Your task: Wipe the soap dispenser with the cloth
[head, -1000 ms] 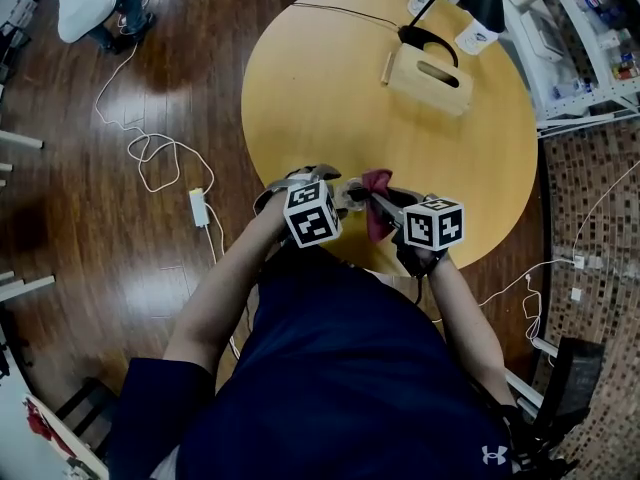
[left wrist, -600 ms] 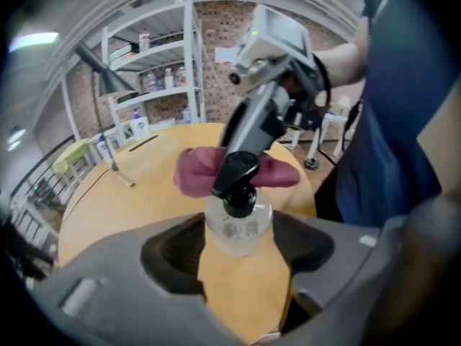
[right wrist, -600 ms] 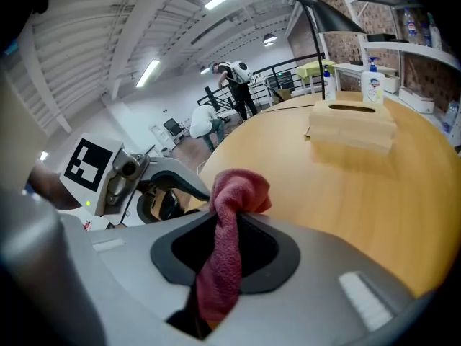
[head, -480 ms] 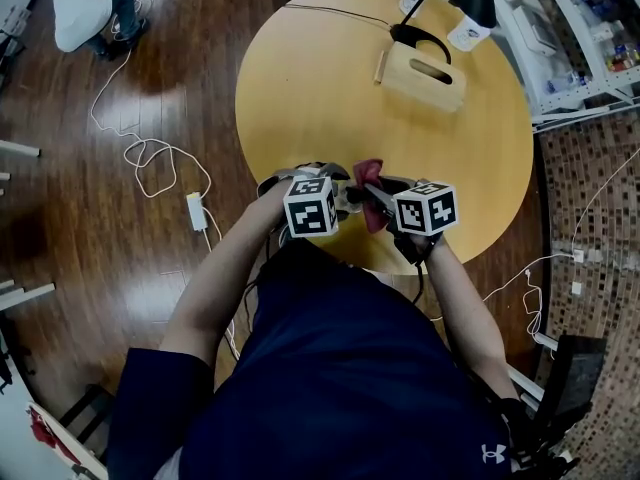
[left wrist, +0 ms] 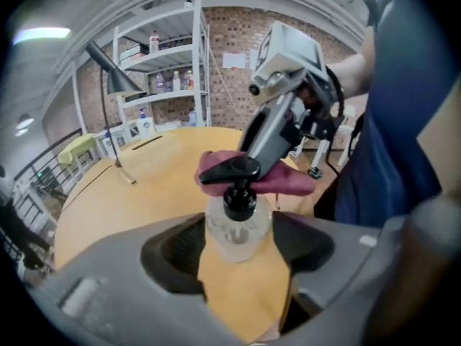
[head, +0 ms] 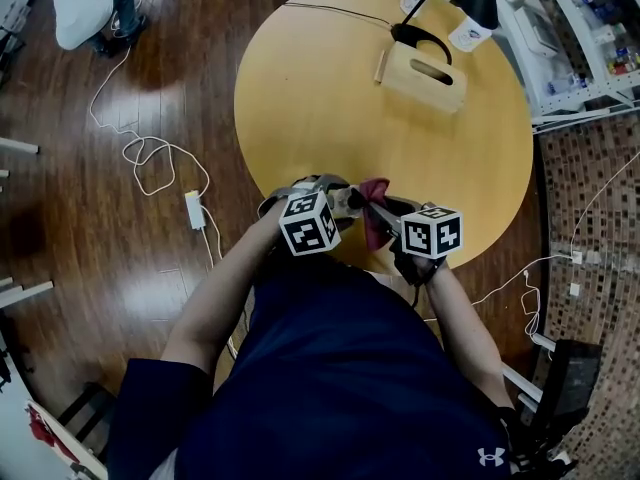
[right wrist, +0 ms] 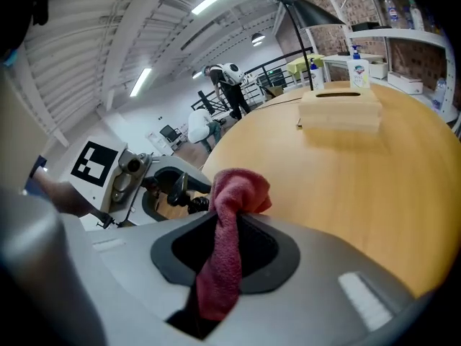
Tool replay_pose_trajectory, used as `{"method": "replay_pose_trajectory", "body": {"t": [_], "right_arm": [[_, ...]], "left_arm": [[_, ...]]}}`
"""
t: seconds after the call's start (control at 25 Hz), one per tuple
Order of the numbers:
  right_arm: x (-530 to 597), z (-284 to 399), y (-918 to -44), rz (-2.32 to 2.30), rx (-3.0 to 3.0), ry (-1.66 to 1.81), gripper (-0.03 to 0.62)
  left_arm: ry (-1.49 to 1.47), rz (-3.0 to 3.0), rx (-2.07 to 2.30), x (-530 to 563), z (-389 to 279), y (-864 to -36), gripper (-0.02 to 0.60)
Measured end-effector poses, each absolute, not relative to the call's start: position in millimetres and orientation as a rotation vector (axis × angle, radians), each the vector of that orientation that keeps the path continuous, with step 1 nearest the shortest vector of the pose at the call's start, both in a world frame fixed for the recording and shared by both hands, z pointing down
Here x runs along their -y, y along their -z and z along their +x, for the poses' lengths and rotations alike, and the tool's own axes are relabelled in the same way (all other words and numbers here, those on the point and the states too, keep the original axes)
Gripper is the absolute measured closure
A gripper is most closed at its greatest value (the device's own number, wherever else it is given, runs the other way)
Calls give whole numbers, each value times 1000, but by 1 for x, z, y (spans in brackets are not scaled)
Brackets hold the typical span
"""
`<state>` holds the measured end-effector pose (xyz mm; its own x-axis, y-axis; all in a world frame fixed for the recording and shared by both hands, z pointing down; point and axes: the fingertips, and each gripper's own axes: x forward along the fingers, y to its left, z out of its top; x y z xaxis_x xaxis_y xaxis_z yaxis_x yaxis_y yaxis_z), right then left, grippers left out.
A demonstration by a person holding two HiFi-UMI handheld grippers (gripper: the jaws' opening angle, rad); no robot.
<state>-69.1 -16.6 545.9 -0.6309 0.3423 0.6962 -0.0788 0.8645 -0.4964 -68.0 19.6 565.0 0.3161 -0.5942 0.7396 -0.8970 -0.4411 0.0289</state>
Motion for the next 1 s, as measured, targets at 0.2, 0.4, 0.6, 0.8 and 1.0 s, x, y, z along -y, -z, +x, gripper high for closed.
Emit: {"method": "replay_pose_trajectory", "body": {"t": [0.2, 0.4, 0.6, 0.8, 1.0], "right_arm": [[29, -96, -542, -116, 2242, -680, 510], [57, -71, -540, 131, 2312, -813, 510], [44, -44, -567, 104, 2269, -800, 511], [4, -57, -546, -24, 2511, -635, 511], [-2, -75, -555, -15, 2559, -610, 511]], "left_arm": [[-983, 2077, 1350, -19, -71, -561, 276], [-863, 1875, 1576, -18, -69, -556, 240], [-992, 1858, 1584, -12, -79, -565, 213], [-956, 1887, 1515, -21, -83, -574, 247], [-985, 1838, 1531, -27, -103, -572, 249]]}}
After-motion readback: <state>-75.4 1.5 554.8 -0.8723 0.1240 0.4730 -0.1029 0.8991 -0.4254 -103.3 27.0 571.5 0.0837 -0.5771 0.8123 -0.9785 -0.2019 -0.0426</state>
